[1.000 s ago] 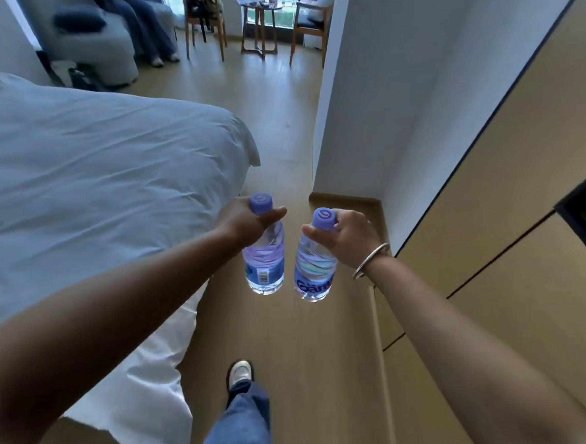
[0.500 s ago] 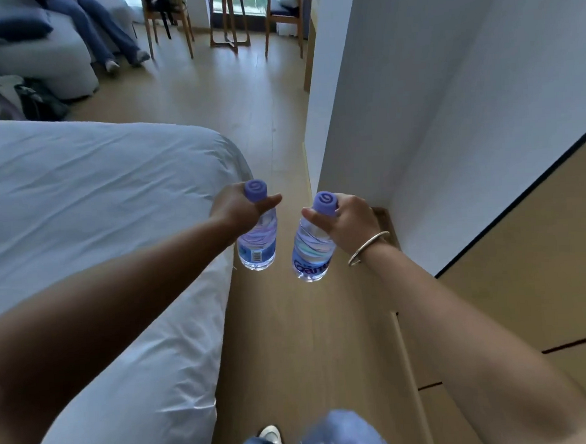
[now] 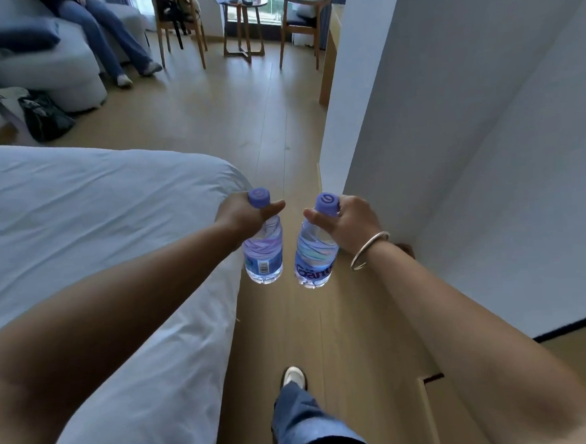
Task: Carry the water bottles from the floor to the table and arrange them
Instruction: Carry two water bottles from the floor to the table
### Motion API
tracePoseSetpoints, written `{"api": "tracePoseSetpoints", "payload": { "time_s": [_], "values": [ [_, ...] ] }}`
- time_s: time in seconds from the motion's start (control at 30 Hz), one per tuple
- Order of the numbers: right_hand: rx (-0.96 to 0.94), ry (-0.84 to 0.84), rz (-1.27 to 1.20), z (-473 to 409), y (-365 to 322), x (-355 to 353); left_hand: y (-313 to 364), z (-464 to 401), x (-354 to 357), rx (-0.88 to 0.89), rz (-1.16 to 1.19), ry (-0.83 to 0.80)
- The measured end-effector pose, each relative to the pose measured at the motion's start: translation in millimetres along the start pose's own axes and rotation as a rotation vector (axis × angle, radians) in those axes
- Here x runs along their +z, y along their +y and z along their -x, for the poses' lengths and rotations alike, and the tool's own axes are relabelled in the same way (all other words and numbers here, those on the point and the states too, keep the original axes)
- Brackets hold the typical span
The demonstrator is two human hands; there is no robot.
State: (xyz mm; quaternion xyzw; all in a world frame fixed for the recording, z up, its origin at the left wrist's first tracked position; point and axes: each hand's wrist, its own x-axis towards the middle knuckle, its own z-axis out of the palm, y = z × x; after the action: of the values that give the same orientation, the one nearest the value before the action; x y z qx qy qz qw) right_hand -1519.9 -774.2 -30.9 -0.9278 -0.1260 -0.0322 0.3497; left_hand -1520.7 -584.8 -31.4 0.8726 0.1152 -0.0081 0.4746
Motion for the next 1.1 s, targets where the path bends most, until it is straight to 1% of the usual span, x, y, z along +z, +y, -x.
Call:
{"api": "tracePoseSetpoints", "payload": {
  "time_s": [0.2, 0.37, 0.47, 0.53, 0.63, 0.73, 0.97, 1.1],
  "values": [
    [-0.057, -0.026, 0.033, -131, 19, -9, 33, -115, 1, 0.001, 0.027, 0.066],
    [-0.07, -0.002, 0.017, -214, 31, -11, 46, -190, -3, -0.01, 0.045, 0.135],
    [-0.052, 0.003, -0.027, -255, 43, -9, 51, -235, -2, -0.046, 0.032, 0.121],
    [-0.042, 0.009, -0.044, -284, 52, -4, 54, -267, 1, -0.064, 0.065, 0.108],
    [-0.009, 0.033, -0.03, -331, 65, 4, 57, -316, 7, -0.072, 0.119, 0.085],
    [0.031, 0.049, -0.01, -387, 78, 11, 62, -377, 11, -0.076, 0.115, 0.069],
    [0.072, 0.09, 0.047, -539, 104, 17, 93, -547, 19, -0.012, 0.035, -0.013],
    [0.092, 0.143, 0.03, -610, 120, 13, 120, -630, 19, 0.04, -0.043, -0.057]
  ]
}}
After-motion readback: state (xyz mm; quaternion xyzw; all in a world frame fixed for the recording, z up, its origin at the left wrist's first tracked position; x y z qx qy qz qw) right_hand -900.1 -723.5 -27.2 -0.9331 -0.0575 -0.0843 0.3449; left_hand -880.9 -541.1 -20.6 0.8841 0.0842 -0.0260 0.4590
